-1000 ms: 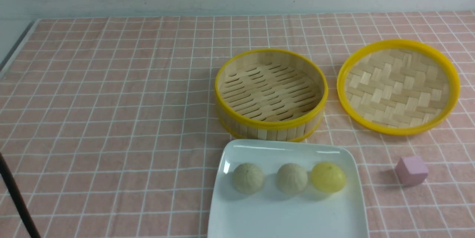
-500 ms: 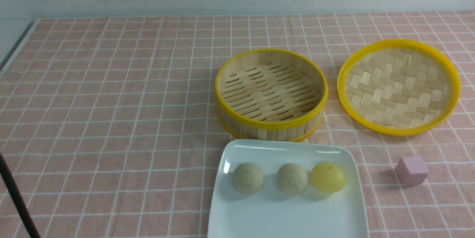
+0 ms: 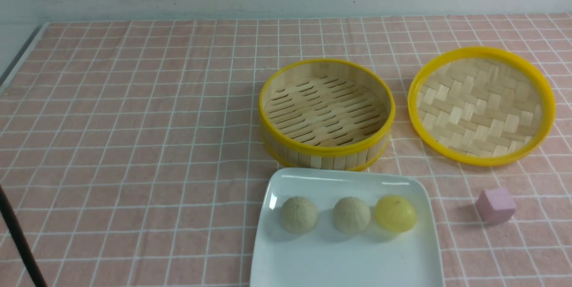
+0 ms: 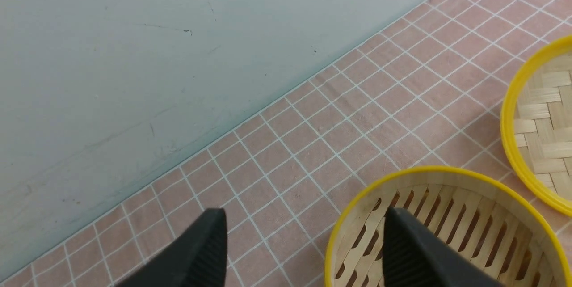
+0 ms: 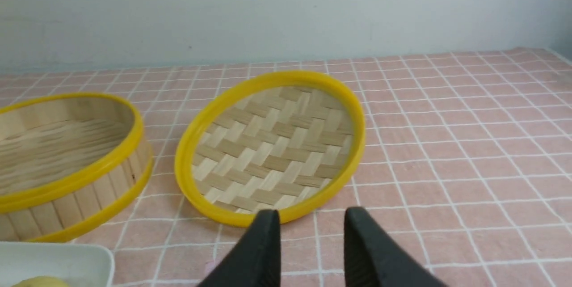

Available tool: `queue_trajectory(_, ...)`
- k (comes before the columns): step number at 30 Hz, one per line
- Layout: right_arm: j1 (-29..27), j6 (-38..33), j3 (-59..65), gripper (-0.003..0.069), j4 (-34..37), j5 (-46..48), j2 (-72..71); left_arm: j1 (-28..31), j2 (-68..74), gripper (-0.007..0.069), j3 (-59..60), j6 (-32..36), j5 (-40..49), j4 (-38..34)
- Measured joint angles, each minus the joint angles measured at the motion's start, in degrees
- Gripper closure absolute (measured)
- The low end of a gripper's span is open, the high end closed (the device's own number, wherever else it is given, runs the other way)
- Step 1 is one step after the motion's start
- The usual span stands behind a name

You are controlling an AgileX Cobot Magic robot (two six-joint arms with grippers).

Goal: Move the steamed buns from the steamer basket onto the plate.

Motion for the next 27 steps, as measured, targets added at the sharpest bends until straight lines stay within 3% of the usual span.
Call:
queue_trajectory(12,-0.32,0.0,7.64,0.0423,0.0,7.28,-0.07,0.0,0.0,0.0152,0.0,0.0,0.03,-0.71)
queue_trajectory(27,-0.32,0.07,10.79,0.0423,0.05,3.26,-0.09,0.0,0.0,0.0152,0.0,0.0,-0.03,-2.64)
